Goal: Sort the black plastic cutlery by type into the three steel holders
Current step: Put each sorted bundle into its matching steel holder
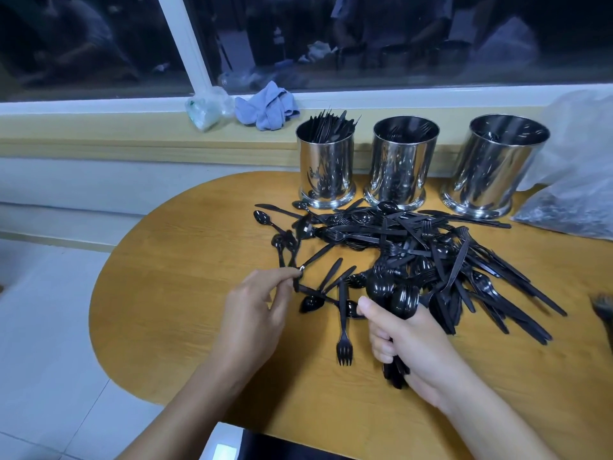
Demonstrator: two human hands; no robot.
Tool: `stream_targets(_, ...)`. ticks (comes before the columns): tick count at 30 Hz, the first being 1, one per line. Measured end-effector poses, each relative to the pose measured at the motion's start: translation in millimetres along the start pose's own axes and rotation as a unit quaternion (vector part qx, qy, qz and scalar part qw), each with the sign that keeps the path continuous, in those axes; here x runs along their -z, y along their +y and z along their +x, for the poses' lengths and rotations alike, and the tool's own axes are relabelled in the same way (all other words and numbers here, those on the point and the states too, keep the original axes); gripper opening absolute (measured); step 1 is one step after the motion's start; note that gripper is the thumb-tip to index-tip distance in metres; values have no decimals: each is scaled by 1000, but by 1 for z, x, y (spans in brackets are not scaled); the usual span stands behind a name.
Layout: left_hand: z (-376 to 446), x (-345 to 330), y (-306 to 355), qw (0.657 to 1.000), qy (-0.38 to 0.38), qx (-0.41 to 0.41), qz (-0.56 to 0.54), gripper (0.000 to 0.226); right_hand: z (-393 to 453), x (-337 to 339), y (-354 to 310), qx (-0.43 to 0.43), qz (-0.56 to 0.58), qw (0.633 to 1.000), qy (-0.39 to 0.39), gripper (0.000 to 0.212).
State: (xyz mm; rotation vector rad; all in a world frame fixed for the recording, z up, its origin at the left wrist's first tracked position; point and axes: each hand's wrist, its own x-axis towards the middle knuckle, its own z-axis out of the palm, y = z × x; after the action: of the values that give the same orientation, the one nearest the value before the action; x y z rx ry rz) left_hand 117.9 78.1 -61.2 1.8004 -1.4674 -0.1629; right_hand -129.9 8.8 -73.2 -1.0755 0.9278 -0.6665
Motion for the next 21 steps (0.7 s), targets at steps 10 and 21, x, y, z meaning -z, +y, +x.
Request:
stream_targets(10,-63,-42,51,971,-146,-70,-178,26,-4,-11,-9,-52,123,990,45,40)
stream_targets(21,-63,-47,54,962,-197,-129,-140,25,-9,6,0,-51,124,989,68,36)
